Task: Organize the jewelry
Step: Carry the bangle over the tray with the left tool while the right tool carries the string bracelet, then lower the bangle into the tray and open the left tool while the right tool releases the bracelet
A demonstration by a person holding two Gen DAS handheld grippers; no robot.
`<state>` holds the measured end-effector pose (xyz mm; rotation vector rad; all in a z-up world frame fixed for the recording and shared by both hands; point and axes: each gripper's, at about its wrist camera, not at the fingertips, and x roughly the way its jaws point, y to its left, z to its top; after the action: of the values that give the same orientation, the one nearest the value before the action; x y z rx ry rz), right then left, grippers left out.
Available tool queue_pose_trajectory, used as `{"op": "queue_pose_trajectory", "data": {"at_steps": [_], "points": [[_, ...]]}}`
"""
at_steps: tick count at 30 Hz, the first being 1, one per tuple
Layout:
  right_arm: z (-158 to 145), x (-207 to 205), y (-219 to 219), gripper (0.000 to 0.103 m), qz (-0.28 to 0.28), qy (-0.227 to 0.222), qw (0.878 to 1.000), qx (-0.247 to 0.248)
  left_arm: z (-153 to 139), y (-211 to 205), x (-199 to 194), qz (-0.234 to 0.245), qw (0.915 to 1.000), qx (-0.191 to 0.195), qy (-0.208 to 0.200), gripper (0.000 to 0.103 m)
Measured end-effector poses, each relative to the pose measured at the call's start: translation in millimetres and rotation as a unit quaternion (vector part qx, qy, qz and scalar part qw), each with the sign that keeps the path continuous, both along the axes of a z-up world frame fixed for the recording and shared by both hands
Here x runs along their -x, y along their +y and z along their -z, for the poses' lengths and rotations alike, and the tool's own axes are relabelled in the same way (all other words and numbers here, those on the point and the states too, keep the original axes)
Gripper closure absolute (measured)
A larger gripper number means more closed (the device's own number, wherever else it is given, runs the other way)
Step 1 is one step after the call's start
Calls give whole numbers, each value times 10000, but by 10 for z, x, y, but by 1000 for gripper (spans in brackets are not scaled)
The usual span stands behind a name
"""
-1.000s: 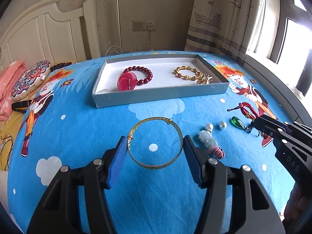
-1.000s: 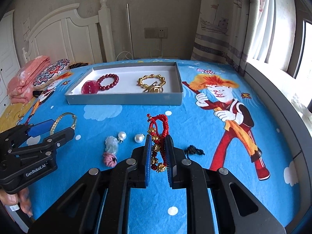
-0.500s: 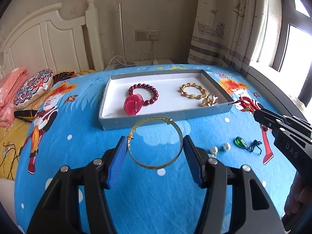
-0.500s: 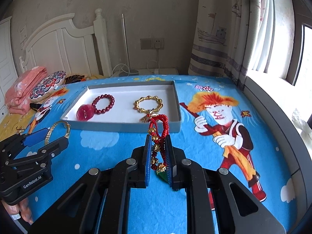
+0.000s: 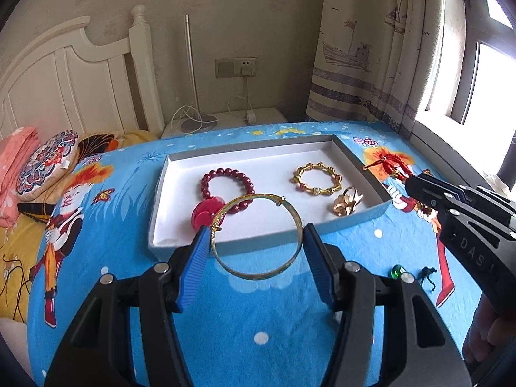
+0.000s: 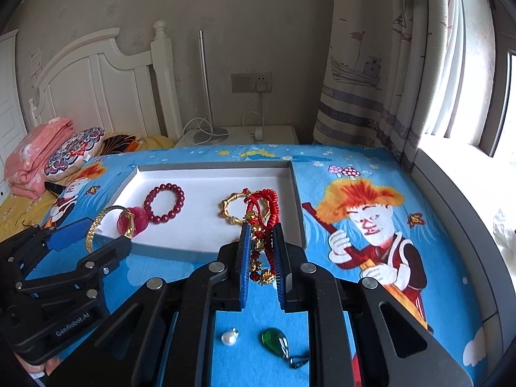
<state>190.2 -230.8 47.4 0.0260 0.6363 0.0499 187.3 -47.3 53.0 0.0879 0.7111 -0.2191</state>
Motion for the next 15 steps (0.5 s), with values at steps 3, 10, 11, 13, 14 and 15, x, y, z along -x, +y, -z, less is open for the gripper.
{"op": "queue_pose_trajectory", "data": {"at_steps": [3,10,11,13,14,15], "points": [[13,-132,-4,87,31,24,10000,-6,4,-81,-128,47,10000,-1,15,46],[73,-432,-45,87,89,84,9999,47,85,-211,-430,111,9999,-16,130,46],[89,-482,-55,87,95,97,9999,55,108,-222,-476,117,9998,-1,162,46],[125,-576,-71,87,107,125,9998,80,146,-241,-548,126,9997,24,219,46],[143,-612,-81,87,114,140,9998,78,180,-254,-605,133,9995,41,270,46],[160,-647,-81,87,117,157,9998,78,207,-268,-650,134,9994,43,305,46]]}}
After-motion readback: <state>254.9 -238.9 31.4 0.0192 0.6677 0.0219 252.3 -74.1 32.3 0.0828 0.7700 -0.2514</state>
